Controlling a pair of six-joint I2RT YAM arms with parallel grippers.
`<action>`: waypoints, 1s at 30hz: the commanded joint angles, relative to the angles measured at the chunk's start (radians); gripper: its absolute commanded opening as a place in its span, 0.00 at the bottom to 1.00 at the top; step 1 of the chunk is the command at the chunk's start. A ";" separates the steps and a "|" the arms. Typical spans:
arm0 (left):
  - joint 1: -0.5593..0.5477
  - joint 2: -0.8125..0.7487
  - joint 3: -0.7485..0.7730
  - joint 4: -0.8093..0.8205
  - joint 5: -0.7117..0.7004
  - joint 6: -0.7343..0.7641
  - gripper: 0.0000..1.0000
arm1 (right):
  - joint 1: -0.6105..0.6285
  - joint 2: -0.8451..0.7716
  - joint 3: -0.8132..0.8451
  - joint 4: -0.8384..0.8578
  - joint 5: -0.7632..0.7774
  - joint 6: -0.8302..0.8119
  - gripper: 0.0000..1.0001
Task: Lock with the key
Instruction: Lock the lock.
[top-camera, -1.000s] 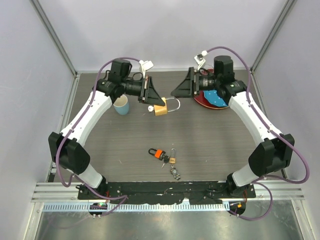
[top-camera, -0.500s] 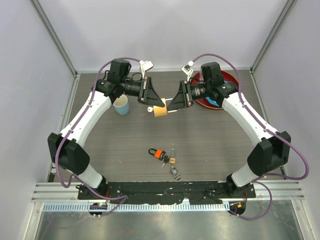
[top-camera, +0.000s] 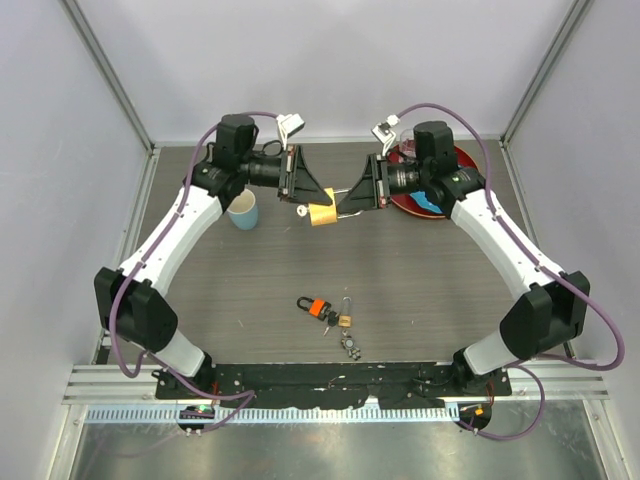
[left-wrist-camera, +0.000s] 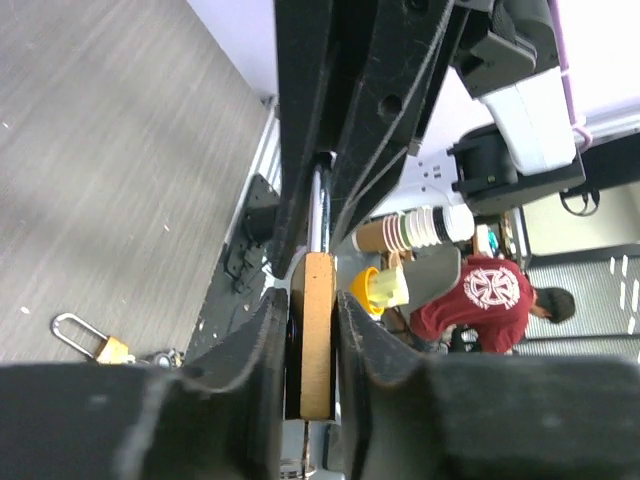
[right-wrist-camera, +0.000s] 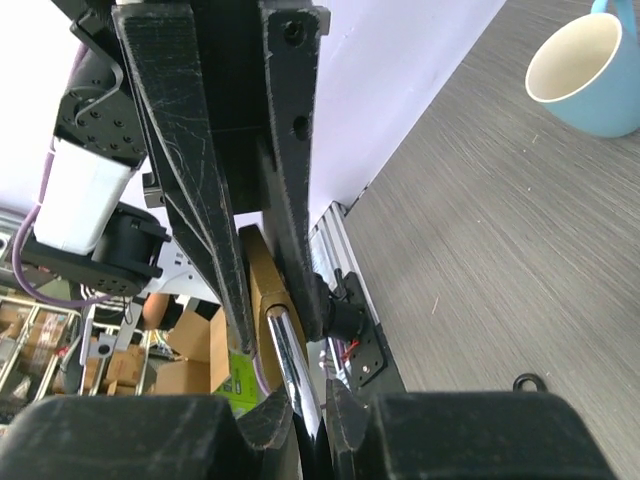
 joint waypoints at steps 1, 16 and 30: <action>0.001 -0.071 0.015 0.278 -0.095 -0.136 0.33 | 0.012 -0.087 0.024 0.120 0.083 0.102 0.02; 0.006 -0.082 -0.025 0.789 -0.355 -0.265 0.86 | -0.029 -0.147 0.056 0.553 0.160 0.589 0.02; 0.025 -0.095 -0.087 0.949 -0.321 -0.260 0.84 | -0.137 -0.103 0.065 0.961 0.106 0.984 0.02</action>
